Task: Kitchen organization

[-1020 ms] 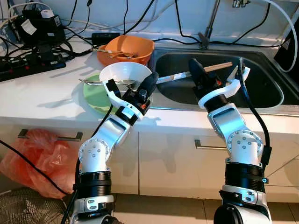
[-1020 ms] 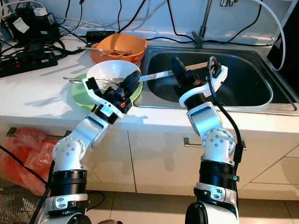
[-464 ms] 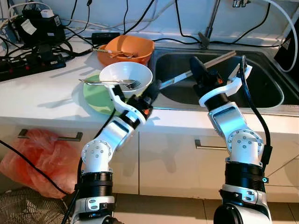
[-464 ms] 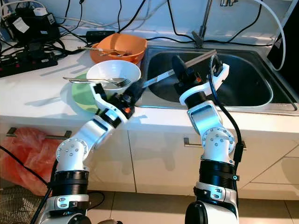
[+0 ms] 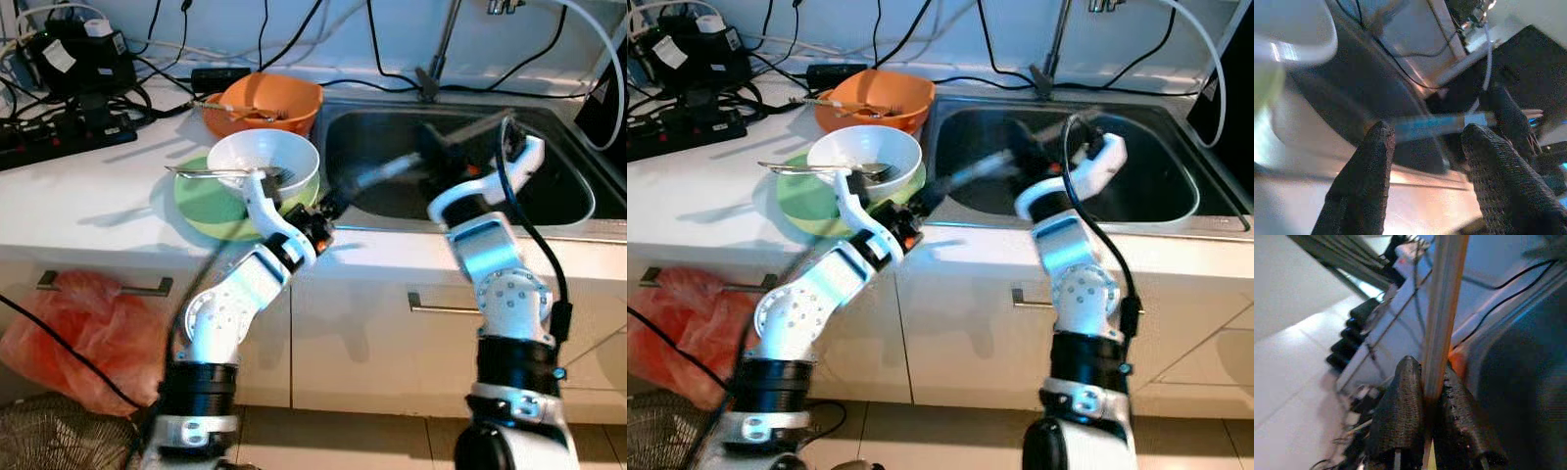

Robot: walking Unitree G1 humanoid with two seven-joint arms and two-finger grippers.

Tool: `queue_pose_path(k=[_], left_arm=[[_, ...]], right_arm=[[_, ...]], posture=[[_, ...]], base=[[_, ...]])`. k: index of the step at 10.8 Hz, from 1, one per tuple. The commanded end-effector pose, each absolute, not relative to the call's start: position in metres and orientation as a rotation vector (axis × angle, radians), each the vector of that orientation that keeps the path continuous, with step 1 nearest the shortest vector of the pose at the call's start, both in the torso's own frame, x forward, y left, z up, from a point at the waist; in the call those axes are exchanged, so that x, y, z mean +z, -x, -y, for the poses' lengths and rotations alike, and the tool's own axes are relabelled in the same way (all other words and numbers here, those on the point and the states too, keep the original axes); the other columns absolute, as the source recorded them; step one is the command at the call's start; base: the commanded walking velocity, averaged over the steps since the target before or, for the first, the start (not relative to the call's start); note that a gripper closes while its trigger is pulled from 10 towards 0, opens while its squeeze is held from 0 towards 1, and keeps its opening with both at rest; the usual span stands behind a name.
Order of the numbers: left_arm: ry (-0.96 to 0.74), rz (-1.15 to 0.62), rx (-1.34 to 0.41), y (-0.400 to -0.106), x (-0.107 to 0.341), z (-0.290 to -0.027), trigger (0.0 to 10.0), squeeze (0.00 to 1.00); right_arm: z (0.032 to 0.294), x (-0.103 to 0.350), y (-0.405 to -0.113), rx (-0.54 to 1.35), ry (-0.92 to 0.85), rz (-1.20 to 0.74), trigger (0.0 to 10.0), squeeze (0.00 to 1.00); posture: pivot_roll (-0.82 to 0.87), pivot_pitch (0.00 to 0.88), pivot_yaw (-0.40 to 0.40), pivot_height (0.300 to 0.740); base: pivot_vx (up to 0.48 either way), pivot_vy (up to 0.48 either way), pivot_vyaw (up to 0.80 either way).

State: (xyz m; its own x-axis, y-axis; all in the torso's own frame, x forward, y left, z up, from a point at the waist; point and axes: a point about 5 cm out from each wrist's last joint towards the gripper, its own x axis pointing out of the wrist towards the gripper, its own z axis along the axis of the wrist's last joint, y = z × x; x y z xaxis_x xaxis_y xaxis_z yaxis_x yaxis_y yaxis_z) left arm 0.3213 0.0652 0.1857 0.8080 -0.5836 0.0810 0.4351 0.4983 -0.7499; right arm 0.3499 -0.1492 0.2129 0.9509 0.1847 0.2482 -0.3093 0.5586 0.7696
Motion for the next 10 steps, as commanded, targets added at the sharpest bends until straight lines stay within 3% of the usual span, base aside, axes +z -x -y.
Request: queue_pose_path(k=[1,4,5,8,9,10], left_arm=[[0.77,-0.174,-0.633,-0.318,0.187,-0.062,10.0,1.0],[0.527,-0.161,-0.606,-0.311,0.171,-0.063,10.0,1.0],[0.34,-0.107,-0.603,-0.306,0.165,-0.063,10.0,1.0],[0.114,0.008,-0.604,-0.295,0.162,-0.064,10.0,1.0],[0.069,0.013,-0.622,-0.289,0.16,-0.064,10.0,0.0],[0.022,0.025,-0.627,-0.283,0.159,-0.067,10.0,0.0]], right_arm=[[0.154,0.219,-0.354,0.26,-0.904,0.167,0.0,0.0],[0.168,0.216,-0.359,0.169,-0.762,0.196,0.0,0.0],[0.176,0.215,-0.361,0.132,-0.614,0.219,0.0,0.0],[0.193,0.205,-0.366,0.064,-0.325,0.237,0.0,0.0],[0.193,0.2,-0.372,0.069,-0.268,0.231,0.0,0.0],[0.188,0.194,-0.378,0.099,-0.204,0.208,0.0,0.0]], posture=[[0.05,0.052,0.005,0.74],[0.06,0.067,0.008,0.74],[0.06,0.073,0.007,0.74],[0.09,0.093,0.008,0.74],[0.12,0.105,0.008,0.74],[0.15,0.114,0.011,0.74]], base=[[0.0,0.0,0.0],[0.0,0.0,0.0],[0.0,0.0,0.0],[0.0,0.0,0.0],[0.0,0.0,0.0],[0.0,0.0,0.0]])
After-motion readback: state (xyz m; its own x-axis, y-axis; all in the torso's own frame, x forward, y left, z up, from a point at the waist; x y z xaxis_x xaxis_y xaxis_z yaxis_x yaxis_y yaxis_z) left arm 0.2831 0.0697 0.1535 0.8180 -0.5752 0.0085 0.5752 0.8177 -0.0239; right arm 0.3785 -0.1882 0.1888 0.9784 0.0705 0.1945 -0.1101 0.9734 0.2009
